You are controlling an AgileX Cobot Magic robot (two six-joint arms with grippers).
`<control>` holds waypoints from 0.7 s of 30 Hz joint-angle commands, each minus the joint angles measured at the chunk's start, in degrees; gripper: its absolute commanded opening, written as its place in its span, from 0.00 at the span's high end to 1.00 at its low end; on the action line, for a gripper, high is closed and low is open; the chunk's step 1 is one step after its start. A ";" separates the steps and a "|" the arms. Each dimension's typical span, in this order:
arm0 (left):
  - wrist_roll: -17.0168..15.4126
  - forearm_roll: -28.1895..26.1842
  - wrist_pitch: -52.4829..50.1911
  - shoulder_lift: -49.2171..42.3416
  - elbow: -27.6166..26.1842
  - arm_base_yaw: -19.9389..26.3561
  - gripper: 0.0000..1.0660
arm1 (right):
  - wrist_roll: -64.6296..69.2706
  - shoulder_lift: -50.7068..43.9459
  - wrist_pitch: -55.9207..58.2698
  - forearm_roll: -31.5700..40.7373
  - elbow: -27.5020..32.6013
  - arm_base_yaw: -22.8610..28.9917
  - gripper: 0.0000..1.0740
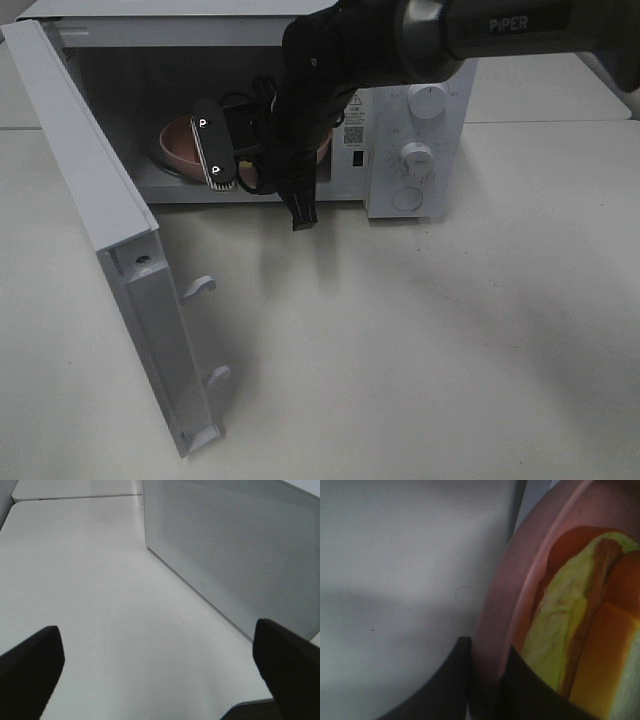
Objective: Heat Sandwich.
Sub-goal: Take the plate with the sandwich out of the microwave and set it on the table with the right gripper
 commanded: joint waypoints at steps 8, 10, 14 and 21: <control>-0.11 -0.46 0.17 -0.92 0.00 0.29 0.08 | -5.50 -8.54 -10.77 -0.06 12.09 -0.29 1.00; -0.11 -0.46 0.17 -0.92 0.00 0.29 0.08 | -6.13 -9.22 -11.23 -0.06 13.12 -0.29 1.00; -0.11 -0.46 0.17 -0.92 0.00 0.29 0.08 | -7.16 -11.46 -12.83 -0.06 16.44 -0.29 1.00; -0.11 -0.46 0.17 -0.92 0.00 0.29 0.08 | -9.63 -17.13 -19.82 -0.23 25.38 0.80 1.00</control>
